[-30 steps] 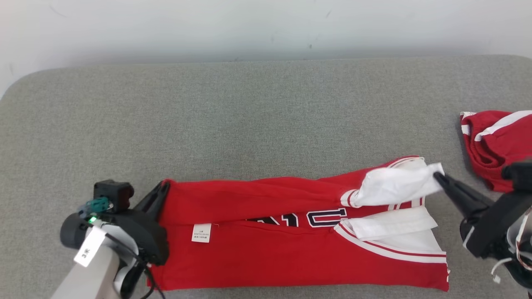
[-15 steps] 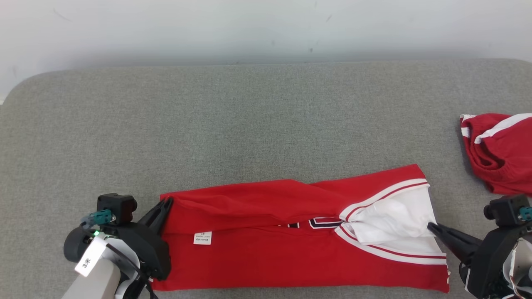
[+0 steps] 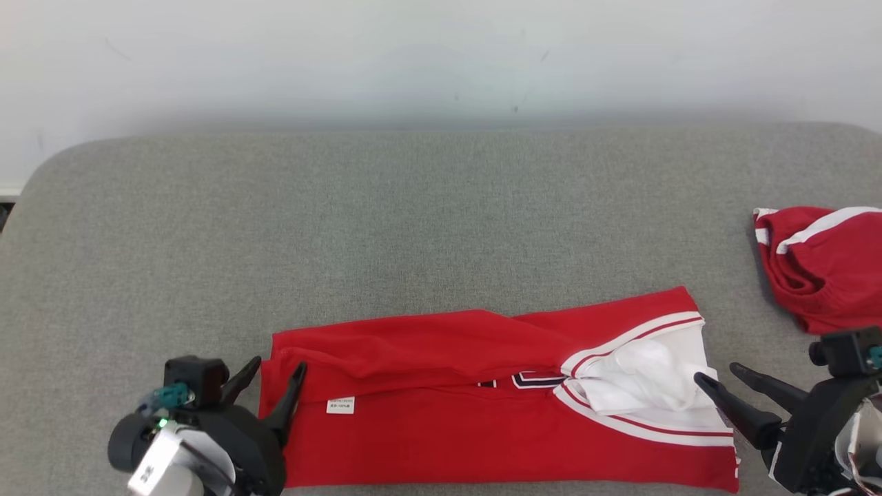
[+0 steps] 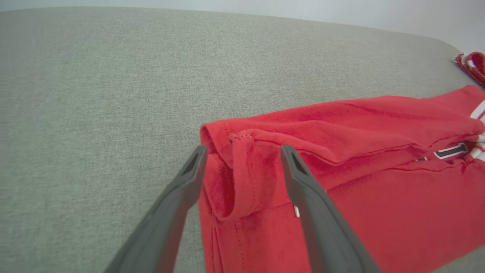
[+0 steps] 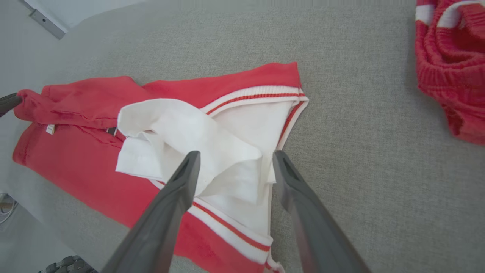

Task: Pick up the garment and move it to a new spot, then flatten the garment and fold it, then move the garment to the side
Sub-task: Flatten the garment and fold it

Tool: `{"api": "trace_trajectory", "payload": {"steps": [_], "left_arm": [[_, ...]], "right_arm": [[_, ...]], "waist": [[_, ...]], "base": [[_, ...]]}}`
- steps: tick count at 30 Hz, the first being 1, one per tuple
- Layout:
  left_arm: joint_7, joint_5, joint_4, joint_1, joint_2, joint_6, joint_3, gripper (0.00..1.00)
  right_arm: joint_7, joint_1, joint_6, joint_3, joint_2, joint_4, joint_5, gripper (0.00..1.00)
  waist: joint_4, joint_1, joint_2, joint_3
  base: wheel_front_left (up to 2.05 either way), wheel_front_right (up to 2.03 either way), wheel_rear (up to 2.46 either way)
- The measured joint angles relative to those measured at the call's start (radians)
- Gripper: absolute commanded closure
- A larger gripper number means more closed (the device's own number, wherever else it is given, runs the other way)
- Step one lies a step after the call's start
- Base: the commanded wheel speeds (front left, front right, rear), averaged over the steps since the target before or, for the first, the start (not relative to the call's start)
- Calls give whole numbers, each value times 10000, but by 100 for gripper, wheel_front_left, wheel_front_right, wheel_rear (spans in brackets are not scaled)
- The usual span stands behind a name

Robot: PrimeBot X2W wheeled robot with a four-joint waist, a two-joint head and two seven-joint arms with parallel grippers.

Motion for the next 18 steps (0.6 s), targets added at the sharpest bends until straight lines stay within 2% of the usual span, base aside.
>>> {"api": "trace_trajectory", "payload": {"steps": [8, 9, 10, 12, 18], "left_arm": [[-631, 35, -890, 809, 65, 635, 151, 0], [-736, 46, -1028, 909, 59, 752, 178, 0], [-930, 136, -1321, 1077, 50, 991, 213, 0], [-1149, 213, -1661, 1298, 29, 1275, 303, 0], [-1720, 497, -2660, 2018, -69, 1929, 380, 0]], "right_arm": [[-828, 658, -10, -537, 2, -215, 445, 0], [-961, 697, -127, -606, 6, -161, 431, 0], [-1214, 729, -401, -696, 8, -2, 339, 0], [-1425, 751, -656, -849, 86, 31, 347, 0], [-1668, 793, -1233, -823, 395, 205, 263, 0]], "waist": [[18, 0, -1, -276], [22, 0, 0, -307], [35, 0, 0, -373], [48, 0, 0, -443], [105, 0, 0, -624]], "base": [[0, 0, 0], [0, 0, 0], [0, 0, 0], [0, 0, 0], [0, 0, 0]]}}
